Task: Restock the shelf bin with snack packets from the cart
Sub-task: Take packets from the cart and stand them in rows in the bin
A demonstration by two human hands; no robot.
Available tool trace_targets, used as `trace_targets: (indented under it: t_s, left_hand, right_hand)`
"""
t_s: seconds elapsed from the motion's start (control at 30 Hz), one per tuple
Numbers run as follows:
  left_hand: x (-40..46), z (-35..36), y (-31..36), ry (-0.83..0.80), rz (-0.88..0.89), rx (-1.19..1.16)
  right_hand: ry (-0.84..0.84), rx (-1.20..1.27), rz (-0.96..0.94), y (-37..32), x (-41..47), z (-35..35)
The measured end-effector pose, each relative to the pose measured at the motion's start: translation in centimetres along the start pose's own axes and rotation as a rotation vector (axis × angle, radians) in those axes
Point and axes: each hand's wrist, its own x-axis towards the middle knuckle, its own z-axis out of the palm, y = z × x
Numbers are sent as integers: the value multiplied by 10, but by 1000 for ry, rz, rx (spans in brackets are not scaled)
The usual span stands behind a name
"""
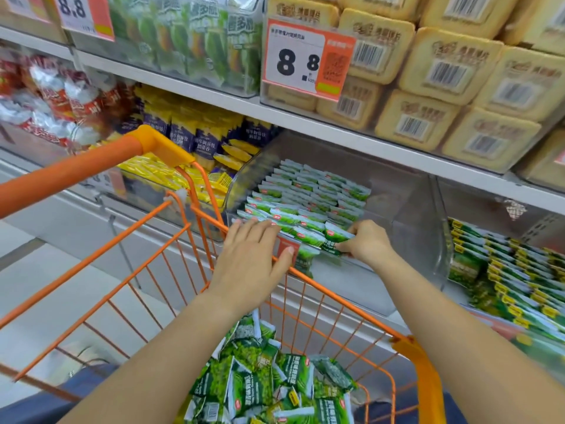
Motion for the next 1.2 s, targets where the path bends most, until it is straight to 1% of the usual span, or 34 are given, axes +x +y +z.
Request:
trace_targets:
  t_s: [0.17,0.23,0.27,0.3,0.33,0.37,0.4,0.43,0.47,0.5,0.53,0.57,0.6,0.63,0.67,0.7,0.77,0.9,0.93,0.97,1.03,1.1,1.13,1.2]
  left_hand:
    - [0,-1,1,-13,-11,-41]
    - [1,-4,1,-12,-11,-57]
    - [0,-7,2,21,-5,-68]
    - [-1,-14,4,89,11,-89]
    - [-3,-23,8,164,21,-132]
    - [-5,-34,13,200,26,-204]
    - [-6,-42,17,161,33,-291]
    - [-8,-46,21,30,38,-353]
    - [-9,-45,24,-184,55,-360]
    - [-11,-38,27,-441,83,-309]
    - [-16,-26,29,-697,117,-206]
    - [-24,-12,29,-919,141,-51]
    - [-32,4,26,-1088,159,136]
    - [-40,17,23,-1190,169,308]
    - [-47,27,19,-1241,168,431]
    - [-53,33,17,-1258,168,503]
    - [-61,40,14,-1253,171,521]
    - [-61,46,15,-1207,193,521]
    - [-58,45,13,-1208,180,483]
    - [-54,42,10,-1207,155,409]
    - [-41,26,5,-1160,85,190]
    - [-26,-2,2,-1016,52,-55]
    - [-20,-17,3,-950,45,-178]
    - [-13,-44,4,-845,22,-425]
  right_hand:
    - [-38,-182,-71,-3,1,6]
    - [-1,-233,-83,-4,-6,1]
    - [37,-281,-95,-5,-12,-3]
    - [97,-341,-118,-4,-20,-6]
    - [191,-386,-169,-3,-29,-10]
    - [303,-391,-250,-1,-41,-13]
    - [420,-345,-361,0,-55,-15]
    - [517,-264,-499,2,-71,-15]
    - [564,-187,-621,2,-87,-11]
    - [568,-128,-713,2,-101,-5]
    - [533,-96,-769,3,-112,3]
    - [467,-95,-795,4,-121,11]
    - [388,-132,-792,5,-125,19]
    - [296,-208,-765,6,-127,25]
    - [199,-301,-723,8,-127,28]
    - [122,-390,-694,11,-125,29]
    - [57,-479,-673,12,-124,26]
    - [84,-475,-692,13,-123,27]
    - [85,-469,-698,13,-123,28]
    - [87,-447,-699,14,-123,27]
    - [80,-302,-694,15,-124,26]
    - [55,-91,-697,17,-124,25]
    - [56,0,-730,17,-124,24]
    - [60,38,-825,18,-124,25]
